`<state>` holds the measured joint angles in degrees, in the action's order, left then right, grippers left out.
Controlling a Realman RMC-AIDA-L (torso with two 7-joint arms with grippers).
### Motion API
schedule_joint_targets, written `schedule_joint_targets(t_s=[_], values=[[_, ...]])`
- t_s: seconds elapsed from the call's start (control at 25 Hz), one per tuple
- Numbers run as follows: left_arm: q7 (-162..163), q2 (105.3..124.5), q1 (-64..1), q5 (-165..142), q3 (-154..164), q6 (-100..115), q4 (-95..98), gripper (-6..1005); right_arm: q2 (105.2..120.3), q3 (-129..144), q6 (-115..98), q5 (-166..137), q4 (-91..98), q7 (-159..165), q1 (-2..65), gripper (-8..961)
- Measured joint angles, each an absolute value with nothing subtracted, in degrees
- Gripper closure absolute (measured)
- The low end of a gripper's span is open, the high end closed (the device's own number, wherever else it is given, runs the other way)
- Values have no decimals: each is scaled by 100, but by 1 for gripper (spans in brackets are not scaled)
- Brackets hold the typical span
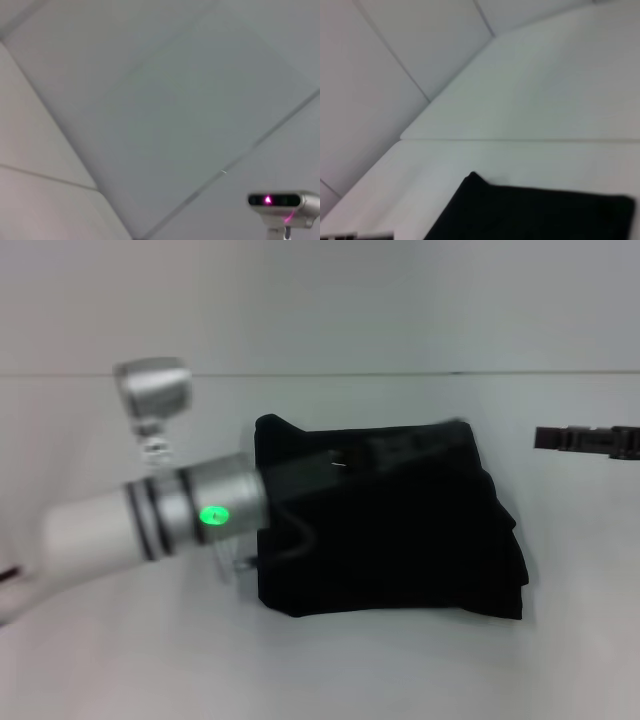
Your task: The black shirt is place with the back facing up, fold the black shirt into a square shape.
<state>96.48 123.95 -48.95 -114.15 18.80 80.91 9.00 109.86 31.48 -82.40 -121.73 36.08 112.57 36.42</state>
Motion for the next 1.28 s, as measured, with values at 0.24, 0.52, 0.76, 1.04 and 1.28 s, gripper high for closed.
schedule_joint_targets(t_s=[0.24, 0.52, 0.76, 1.04, 1.28], values=[[9725, 12180, -4282, -11420, 1937, 8700, 2188, 305, 10958, 3189, -7560, -12620, 2772, 11853, 4080, 36], [8929, 11951, -3832, -11593, 2693, 9140, 2983, 47, 11081, 3488, -7055, -12787, 2259, 12260, 4368, 38], [8624, 12004, -3641, -11777, 3372, 9168, 3438, 47, 11202, 3891, -6671, -12792, 2117, 12546, 4506, 40], [8529, 12060, -3632, -11820, 3596, 9161, 3446, 48, 11251, 3911, -6644, -12788, 2064, 12614, 4540, 43], [8526, 12067, -3630, -11821, 3600, 9120, 3450, 48, 11287, 3911, -6658, -12768, 1925, 12620, 4577, 45]])
